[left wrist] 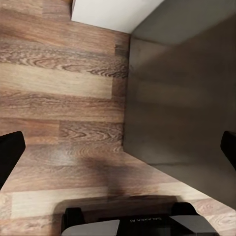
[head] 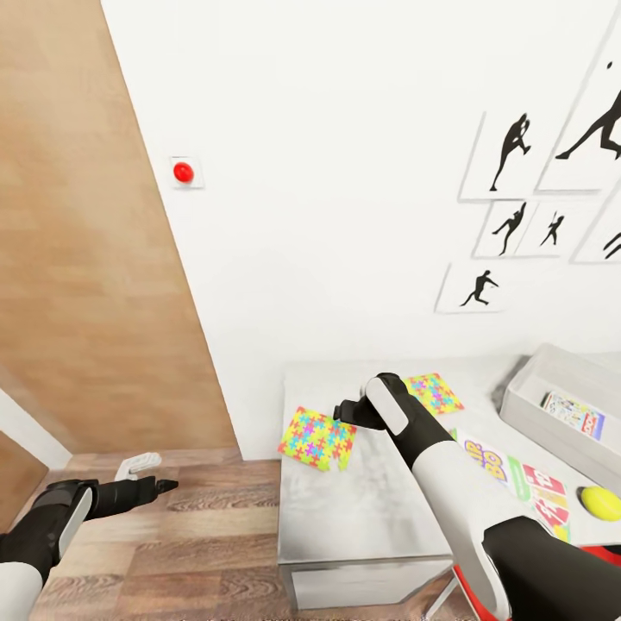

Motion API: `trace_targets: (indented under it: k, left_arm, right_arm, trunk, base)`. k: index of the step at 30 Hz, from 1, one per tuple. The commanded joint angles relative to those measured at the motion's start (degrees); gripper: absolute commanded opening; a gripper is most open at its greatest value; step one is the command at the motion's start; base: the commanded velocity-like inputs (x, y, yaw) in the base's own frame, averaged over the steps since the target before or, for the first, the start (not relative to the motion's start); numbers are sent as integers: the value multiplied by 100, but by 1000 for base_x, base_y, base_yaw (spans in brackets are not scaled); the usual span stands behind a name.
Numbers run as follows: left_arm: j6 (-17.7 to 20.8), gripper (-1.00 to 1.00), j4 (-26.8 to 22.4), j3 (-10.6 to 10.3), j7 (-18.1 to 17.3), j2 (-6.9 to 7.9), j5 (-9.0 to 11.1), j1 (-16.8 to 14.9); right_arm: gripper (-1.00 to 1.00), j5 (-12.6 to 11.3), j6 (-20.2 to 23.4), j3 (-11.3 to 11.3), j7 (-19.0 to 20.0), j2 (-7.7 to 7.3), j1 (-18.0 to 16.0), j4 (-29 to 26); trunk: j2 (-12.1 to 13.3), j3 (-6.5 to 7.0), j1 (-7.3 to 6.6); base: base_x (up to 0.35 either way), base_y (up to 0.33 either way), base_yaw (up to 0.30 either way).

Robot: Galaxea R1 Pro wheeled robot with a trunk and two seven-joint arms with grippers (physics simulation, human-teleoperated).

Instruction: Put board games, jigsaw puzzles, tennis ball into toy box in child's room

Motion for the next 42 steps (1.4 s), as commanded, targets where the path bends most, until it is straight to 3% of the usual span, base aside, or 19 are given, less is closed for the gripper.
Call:
trace_targets:
  k: [1,13,42]
  left_arm:
    - [49,100,-4,15,-11,-1,23,-4]
    - [48,100,-4,18,-11,-1,23,-4]
    - [41,100,-4,13,-11,-1,23,-4]
  right_arm:
    - [100,-60,6,17,-59,-5,-6,-5]
    - [100,-66,5,-13,-59,-92,-89,-13]
    - [100,-69,5,-28,-59,-94,-268,-14]
  trunk:
    - [-12,-21,3]
    - [-12,-135,3]
    - [-12,-408,3]
  base:
    - [0,0,0]
    - [0,0,0]
    - [0,0,0]
